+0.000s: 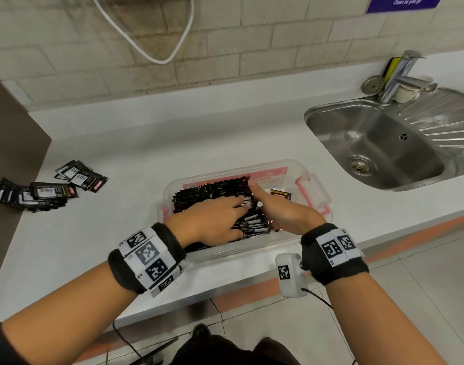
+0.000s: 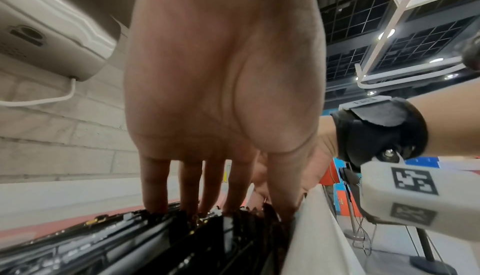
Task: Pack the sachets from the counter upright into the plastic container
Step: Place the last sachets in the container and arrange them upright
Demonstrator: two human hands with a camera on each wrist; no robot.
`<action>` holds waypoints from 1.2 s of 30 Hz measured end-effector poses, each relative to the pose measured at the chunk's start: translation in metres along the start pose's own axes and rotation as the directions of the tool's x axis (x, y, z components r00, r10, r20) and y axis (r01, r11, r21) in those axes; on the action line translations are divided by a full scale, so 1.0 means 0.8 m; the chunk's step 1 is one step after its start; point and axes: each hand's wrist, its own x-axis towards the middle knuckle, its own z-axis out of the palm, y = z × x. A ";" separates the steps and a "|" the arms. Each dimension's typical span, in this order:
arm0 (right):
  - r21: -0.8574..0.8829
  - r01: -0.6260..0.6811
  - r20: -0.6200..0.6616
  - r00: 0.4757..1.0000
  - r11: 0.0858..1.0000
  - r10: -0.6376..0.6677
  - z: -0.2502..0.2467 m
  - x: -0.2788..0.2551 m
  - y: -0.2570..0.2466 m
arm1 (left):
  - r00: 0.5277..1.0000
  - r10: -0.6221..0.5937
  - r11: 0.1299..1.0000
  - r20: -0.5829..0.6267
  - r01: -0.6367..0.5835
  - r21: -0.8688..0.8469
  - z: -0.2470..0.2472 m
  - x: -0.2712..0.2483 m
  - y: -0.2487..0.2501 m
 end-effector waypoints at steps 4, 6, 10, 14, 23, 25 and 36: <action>0.027 0.006 -0.004 1.000 1.000 -0.005 0.001 0.000 -0.001 | 0.992 0.019 0.999 -0.121 -0.024 -0.044 -0.002 -0.001 -0.004; 0.055 0.058 0.028 0.998 0.997 -0.060 0.007 0.001 -0.004 | 0.988 0.007 0.999 -0.155 -0.014 -0.045 0.001 0.001 -0.003; 0.104 0.086 0.033 0.995 0.991 -0.090 0.011 0.005 -0.001 | 0.999 -0.049 0.998 -0.015 0.050 0.032 0.024 0.001 0.003; 0.166 0.123 0.005 0.992 0.978 -0.125 0.007 0.014 0.006 | 0.998 -0.059 0.997 -0.026 0.060 0.040 0.031 -0.002 -0.001; 0.039 0.149 -0.053 0.988 0.988 -0.147 0.023 0.026 0.005 | 0.995 -0.095 0.995 -0.036 0.096 0.028 0.030 -0.003 0.000; 0.068 0.167 -0.066 0.985 0.984 -0.162 0.024 0.024 0.005 | 0.993 -0.103 0.994 -0.055 0.104 0.025 0.027 -0.002 0.000; 0.045 0.169 -0.162 0.974 0.985 -0.160 0.026 0.028 0.004 | 0.987 -0.136 0.991 -0.083 0.134 -0.024 0.032 -0.006 -0.006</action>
